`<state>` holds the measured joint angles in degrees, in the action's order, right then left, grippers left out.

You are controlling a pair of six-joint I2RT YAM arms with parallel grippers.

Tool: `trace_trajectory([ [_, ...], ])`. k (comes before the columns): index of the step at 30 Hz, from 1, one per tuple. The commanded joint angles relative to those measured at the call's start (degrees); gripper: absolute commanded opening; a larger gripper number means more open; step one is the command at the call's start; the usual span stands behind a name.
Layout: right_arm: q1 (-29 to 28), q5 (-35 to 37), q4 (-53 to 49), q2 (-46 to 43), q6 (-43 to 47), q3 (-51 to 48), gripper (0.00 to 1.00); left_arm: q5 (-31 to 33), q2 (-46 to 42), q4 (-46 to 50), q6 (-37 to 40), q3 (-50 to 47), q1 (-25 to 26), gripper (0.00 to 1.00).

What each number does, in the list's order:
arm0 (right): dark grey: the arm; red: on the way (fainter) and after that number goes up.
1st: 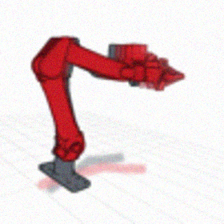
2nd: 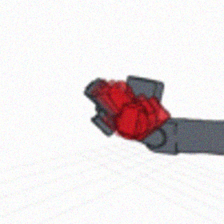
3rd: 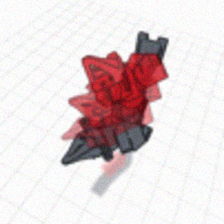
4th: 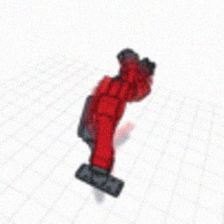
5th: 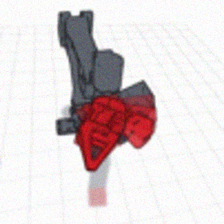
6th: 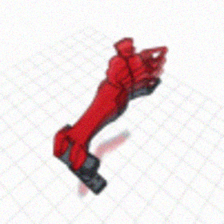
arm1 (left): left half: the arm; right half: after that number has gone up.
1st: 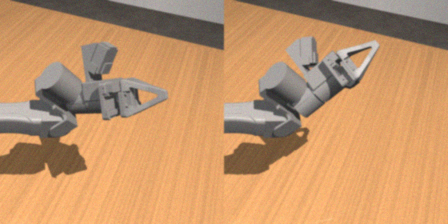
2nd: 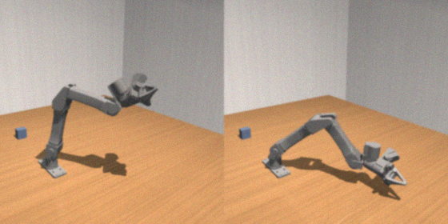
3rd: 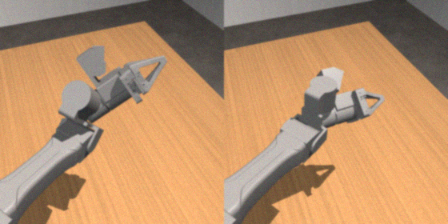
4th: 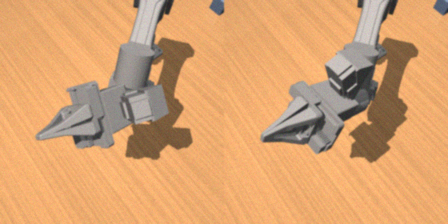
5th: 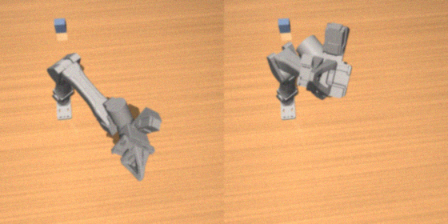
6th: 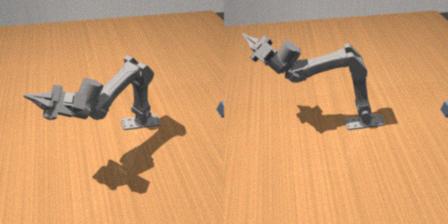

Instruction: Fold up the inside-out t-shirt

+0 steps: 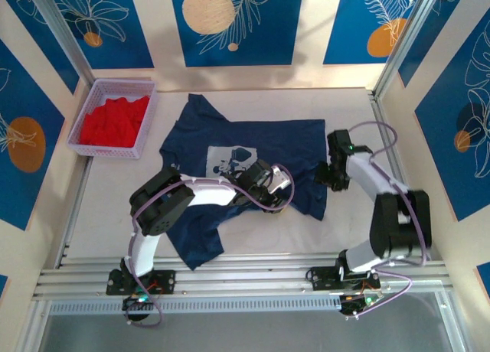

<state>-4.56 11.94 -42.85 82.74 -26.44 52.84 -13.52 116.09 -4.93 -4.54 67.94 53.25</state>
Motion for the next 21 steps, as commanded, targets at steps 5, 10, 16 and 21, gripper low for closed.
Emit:
trace_trajectory([
  [5, -0.8, -8.7, -5.1, -8.4, -10.3, -10.0, 0.42, -2.3, 2.3, 5.3, -1.5, -1.3, -0.4, 0.54],
  [10, -0.8, -8.2, -4.4, -9.3, -12.2, -12.6, 0.41, -2.6, 2.5, 5.1, -1.7, -1.2, -0.4, 0.54],
  [16, -0.3, -7.7, 0.3, -5.4, -11.3, -12.7, 0.38, -2.7, 2.2, 5.2, -1.7, -1.2, -0.4, 0.54],
  [21, 0.9, -7.5, 2.7, -3.9, -10.3, -12.9, 0.32, -2.7, 2.0, 5.1, -1.7, -1.3, -0.4, 0.54],
])
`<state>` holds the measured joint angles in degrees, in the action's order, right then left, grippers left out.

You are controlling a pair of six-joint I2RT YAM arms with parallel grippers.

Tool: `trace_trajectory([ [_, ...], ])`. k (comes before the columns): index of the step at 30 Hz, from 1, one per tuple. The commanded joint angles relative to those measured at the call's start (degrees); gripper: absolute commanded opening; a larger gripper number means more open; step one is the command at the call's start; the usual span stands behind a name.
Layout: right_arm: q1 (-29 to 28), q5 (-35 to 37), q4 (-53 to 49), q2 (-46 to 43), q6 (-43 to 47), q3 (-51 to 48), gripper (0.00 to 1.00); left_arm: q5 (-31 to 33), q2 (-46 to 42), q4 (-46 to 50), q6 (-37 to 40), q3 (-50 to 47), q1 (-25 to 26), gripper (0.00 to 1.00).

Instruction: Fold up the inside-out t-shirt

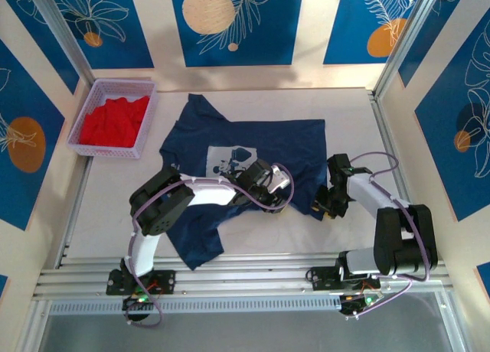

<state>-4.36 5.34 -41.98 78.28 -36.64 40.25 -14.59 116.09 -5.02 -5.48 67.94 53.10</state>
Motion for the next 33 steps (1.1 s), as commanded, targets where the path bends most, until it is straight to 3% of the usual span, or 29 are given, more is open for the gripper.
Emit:
trace_trajectory([
  [1, 0.8, -1.2, 2.1, 0.9, 0.0, -0.3, 0.31, -1.6, 1.9, 5.2, -0.8, -1.4, -0.3, 0.54],
  [7, 1.2, -1.6, 3.1, 1.2, 0.7, -1.2, 0.18, -2.0, 1.6, 4.9, -0.9, -1.4, -0.2, 0.54],
  [16, 0.8, -0.8, -3.0, -6.2, -0.6, -0.7, 0.38, -2.0, 1.6, 4.9, -1.0, -1.4, -0.2, 0.54],
  [24, -2.3, -2.7, 1.1, -0.7, -2.4, -2.2, 0.42, -1.9, 1.7, 4.9, -0.9, -1.4, -0.2, 0.54],
  [28, -3.6, -2.8, 2.1, 0.8, -2.8, -3.0, 0.36, -1.9, 1.8, 4.9, -0.9, -1.3, -0.2, 0.54],
  [33, -3.7, -1.3, 2.1, 0.3, -2.7, -3.7, 0.20, -2.0, 2.0, 5.0, -0.9, -1.3, -0.2, 0.54],
])
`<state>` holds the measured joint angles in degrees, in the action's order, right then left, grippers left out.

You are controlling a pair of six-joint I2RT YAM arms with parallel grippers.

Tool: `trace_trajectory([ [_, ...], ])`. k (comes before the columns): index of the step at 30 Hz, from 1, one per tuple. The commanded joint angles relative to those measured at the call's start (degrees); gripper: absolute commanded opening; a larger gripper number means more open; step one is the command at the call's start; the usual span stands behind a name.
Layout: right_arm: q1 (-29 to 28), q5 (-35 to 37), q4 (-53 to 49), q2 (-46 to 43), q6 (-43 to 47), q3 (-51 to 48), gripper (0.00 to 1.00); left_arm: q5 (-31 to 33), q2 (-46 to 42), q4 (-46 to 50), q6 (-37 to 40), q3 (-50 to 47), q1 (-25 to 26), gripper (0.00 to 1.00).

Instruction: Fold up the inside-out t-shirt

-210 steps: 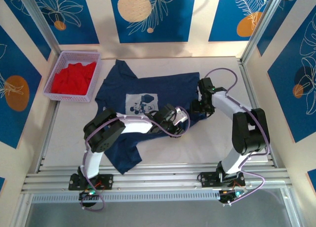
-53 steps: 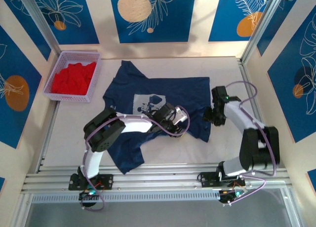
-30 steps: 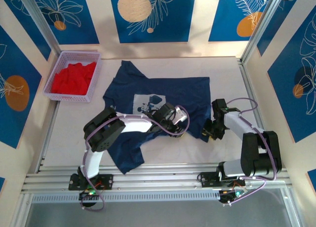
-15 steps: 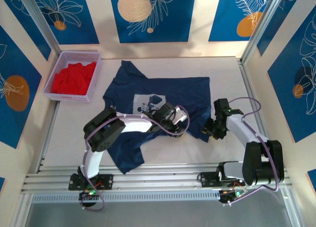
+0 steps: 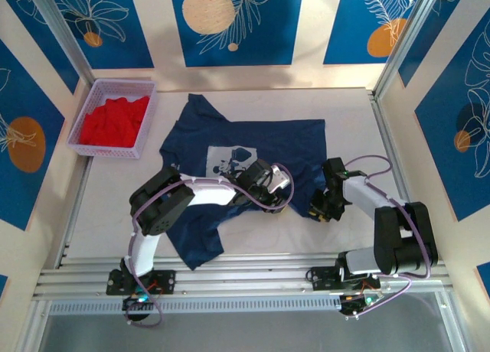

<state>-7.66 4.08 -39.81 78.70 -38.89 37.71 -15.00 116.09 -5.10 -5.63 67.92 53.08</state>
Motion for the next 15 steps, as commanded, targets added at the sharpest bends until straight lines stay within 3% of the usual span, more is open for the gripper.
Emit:
trace_trajectory([
  [1, -0.3, 0.4, -0.1, -0.4, -0.4, -1.2, 0.18, -1.6, 2.0, 5.1, -0.8, -1.3, -0.2, 0.54],
  [7, 0.3, 2.2, -1.8, -2.8, 0.2, -0.2, 0.05, -1.5, 1.9, 5.3, -0.8, -1.3, -0.2, 0.54],
  [15, 0.5, 7.3, -7.1, -7.9, 2.2, 4.4, 0.02, -1.8, -0.1, 5.1, -1.2, -1.7, -0.1, 0.56],
])
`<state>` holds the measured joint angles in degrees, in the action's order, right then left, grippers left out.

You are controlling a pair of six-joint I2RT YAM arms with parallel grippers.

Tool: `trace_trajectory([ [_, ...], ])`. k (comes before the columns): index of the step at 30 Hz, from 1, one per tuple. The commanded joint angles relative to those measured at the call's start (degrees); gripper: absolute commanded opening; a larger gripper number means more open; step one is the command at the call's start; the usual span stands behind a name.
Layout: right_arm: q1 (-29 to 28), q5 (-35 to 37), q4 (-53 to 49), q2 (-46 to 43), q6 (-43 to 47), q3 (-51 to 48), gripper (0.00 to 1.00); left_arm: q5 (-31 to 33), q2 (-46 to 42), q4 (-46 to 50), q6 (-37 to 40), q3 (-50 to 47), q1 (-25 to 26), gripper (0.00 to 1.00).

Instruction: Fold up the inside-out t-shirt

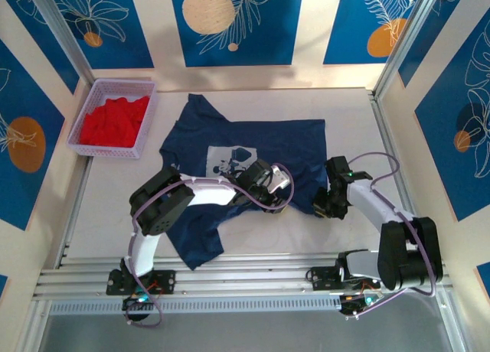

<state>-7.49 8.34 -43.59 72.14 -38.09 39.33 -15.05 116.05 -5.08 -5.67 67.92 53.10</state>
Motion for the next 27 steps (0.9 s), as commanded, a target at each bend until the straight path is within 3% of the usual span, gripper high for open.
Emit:
trace_trajectory([
  [1, 0.4, 3.7, -3.7, -1.3, 1.8, 3.6, 0.03, -2.1, -0.6, 5.1, -1.2, -1.8, -0.2, 0.58],
  [8, 1.0, 7.5, -1.0, 1.9, 5.1, 7.4, 0.02, -4.2, -7.9, 3.6, -2.9, -4.4, -0.3, 0.68],
  [14, 0.8, 6.5, 3.6, 7.7, 7.9, 12.2, 0.00, -0.1, -18.7, 2.6, -7.6, -10.1, -2.3, 0.72],
  [18, 0.6, 6.0, 4.9, 9.6, 9.5, 14.4, 0.00, 12.4, -28.6, 12.5, -12.4, -14.6, -2.7, 0.71],
  [21, 0.5, 5.6, 5.4, 9.8, 10.8, 15.1, 0.00, 22.7, -35.4, 25.4, -21.3, -18.1, -2.8, 0.69],
  [24, 0.5, 4.6, 6.4, 9.3, 11.8, 15.0, 0.00, 27.0, -42.9, 36.9, -30.8, -22.8, -3.6, 0.67],
  [27, 0.4, 2.7, 7.6, 9.5, 12.1, 14.7, 0.00, 25.8, -47.8, 39.2, -33.3, -26.9, -5.9, 0.67],
])
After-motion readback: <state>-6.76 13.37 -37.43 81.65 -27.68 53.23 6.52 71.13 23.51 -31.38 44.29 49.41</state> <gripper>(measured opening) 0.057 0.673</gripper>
